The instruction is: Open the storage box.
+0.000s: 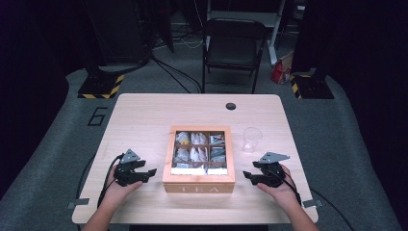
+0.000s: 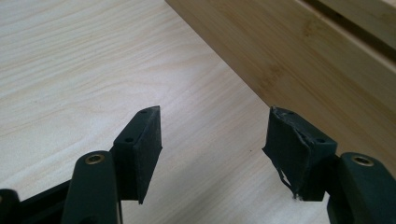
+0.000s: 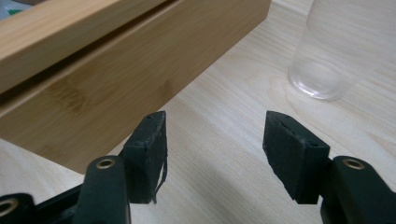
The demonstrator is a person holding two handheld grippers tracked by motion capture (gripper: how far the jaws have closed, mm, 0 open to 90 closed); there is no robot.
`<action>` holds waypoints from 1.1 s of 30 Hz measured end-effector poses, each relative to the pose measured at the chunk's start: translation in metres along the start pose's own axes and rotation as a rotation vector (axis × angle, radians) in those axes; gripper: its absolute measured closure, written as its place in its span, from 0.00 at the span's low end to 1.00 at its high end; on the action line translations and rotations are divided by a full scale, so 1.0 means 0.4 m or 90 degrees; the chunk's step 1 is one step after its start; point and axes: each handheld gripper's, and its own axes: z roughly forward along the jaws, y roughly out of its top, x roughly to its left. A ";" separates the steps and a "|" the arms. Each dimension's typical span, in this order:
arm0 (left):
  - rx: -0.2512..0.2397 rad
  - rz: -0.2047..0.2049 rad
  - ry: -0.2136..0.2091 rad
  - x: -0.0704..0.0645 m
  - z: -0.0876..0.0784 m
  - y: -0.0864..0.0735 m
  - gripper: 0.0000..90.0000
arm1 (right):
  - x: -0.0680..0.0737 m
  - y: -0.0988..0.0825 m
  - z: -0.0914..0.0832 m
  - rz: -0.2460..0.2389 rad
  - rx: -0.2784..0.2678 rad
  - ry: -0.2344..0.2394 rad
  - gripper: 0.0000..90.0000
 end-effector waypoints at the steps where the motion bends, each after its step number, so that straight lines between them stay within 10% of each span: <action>1: -0.002 -0.007 -0.005 -0.001 -0.004 0.000 0.40 | 0.001 0.002 -0.003 -0.004 -0.001 0.000 0.45; 33: -0.038 0.015 -0.043 -0.085 -0.138 0.067 0.45 | 0.092 0.088 -0.112 -0.003 -0.049 0.066 0.45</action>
